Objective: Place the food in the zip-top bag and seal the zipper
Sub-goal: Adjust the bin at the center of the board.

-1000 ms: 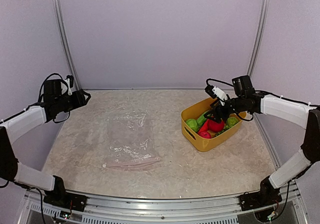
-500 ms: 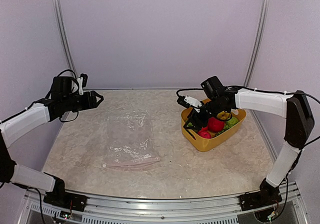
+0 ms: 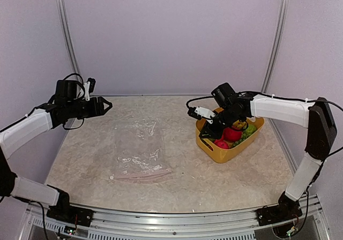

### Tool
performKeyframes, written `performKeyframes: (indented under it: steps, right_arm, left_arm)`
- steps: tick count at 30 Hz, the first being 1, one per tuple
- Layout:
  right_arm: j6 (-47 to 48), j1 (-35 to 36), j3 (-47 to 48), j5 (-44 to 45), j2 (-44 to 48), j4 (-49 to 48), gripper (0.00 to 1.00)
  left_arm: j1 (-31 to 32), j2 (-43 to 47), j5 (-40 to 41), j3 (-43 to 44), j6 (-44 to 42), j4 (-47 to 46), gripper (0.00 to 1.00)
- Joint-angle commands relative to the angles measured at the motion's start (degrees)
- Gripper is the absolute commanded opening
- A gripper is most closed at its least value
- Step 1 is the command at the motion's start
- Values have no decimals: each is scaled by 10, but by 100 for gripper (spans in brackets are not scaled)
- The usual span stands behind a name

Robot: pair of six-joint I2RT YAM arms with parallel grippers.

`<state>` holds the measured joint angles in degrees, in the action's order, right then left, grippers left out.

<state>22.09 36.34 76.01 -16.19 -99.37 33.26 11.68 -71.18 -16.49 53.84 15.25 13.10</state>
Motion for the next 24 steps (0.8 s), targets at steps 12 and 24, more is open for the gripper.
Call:
performKeyframes:
  steps: [12, 24]
  right_arm:
    - [188, 7, -195, 21, 204, 133, 2]
    - [207, 8, -240, -5, 274, 151, 23]
  left_arm:
    - [147, 8, 53, 30, -114, 69, 61]
    - [485, -84, 360, 73, -178, 243, 58]
